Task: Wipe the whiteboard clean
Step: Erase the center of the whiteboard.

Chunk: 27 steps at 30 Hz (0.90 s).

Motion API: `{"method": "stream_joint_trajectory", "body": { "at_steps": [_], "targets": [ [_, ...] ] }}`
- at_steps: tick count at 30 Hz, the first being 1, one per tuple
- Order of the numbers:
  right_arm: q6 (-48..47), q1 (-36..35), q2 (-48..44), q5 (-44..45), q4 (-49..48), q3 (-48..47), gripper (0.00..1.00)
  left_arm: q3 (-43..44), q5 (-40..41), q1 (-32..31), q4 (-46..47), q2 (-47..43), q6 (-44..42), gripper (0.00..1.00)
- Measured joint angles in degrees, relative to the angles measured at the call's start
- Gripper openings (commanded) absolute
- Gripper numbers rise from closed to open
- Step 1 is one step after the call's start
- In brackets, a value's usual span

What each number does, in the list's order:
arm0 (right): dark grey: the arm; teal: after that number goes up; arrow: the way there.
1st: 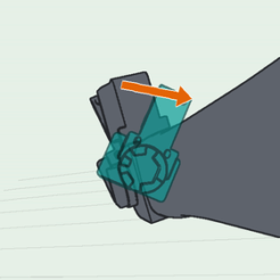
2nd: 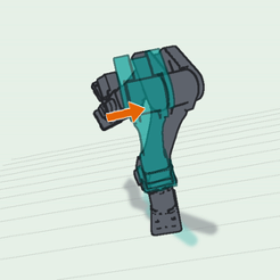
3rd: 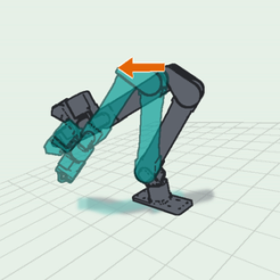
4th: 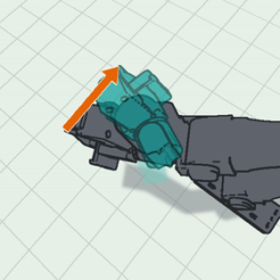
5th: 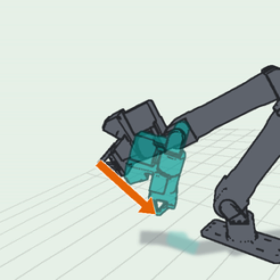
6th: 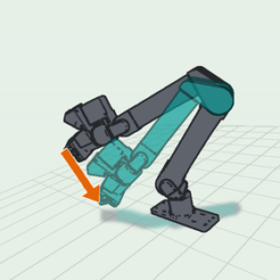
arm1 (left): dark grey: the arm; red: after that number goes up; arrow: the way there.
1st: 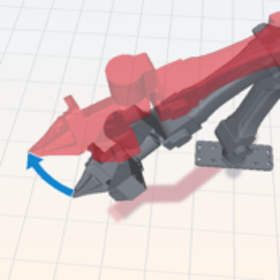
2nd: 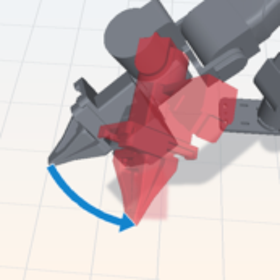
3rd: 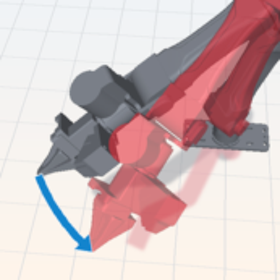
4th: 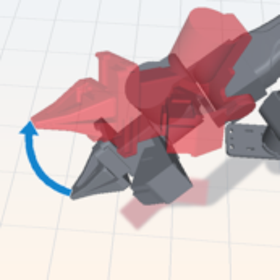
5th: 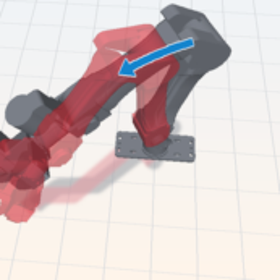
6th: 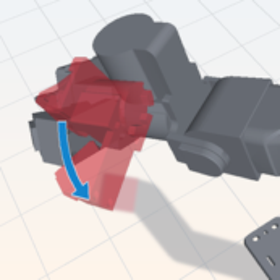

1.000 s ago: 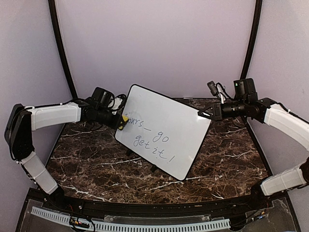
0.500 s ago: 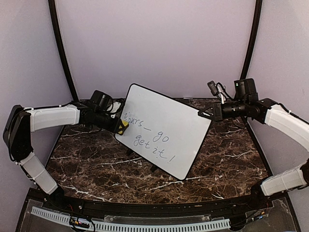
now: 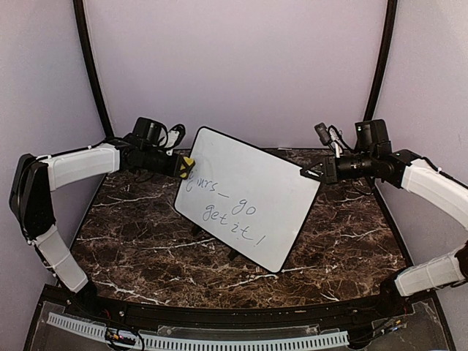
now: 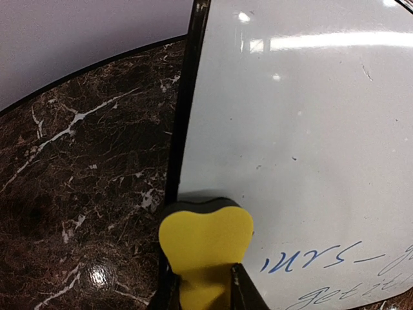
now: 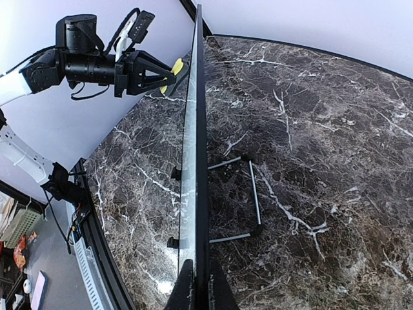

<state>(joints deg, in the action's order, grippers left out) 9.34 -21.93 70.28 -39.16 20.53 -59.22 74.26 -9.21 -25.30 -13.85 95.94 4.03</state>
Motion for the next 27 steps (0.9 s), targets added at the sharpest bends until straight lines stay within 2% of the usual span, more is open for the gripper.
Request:
{"method": "stream_joint_trajectory", "body": {
  "at_steps": [15,19,27],
  "targets": [
    [0.1,0.0,0.0,0.0,-0.2,0.0,0.0,-11.0,-1.9,0.0,-1.3,-3.2,2.9,0.08],
    [0.1,0.0,0.0,0.0,-0.2,0.0,0.0,-9.5,-2.2,0.0,-1.7,-2.8,2.9,0.08],
    [0.4,0.1,0.0,0.2,-0.1,0.0,0.0,0.8,-1.7,0.0,-2.2,1.4,2.2,0.08]
  ]
}}
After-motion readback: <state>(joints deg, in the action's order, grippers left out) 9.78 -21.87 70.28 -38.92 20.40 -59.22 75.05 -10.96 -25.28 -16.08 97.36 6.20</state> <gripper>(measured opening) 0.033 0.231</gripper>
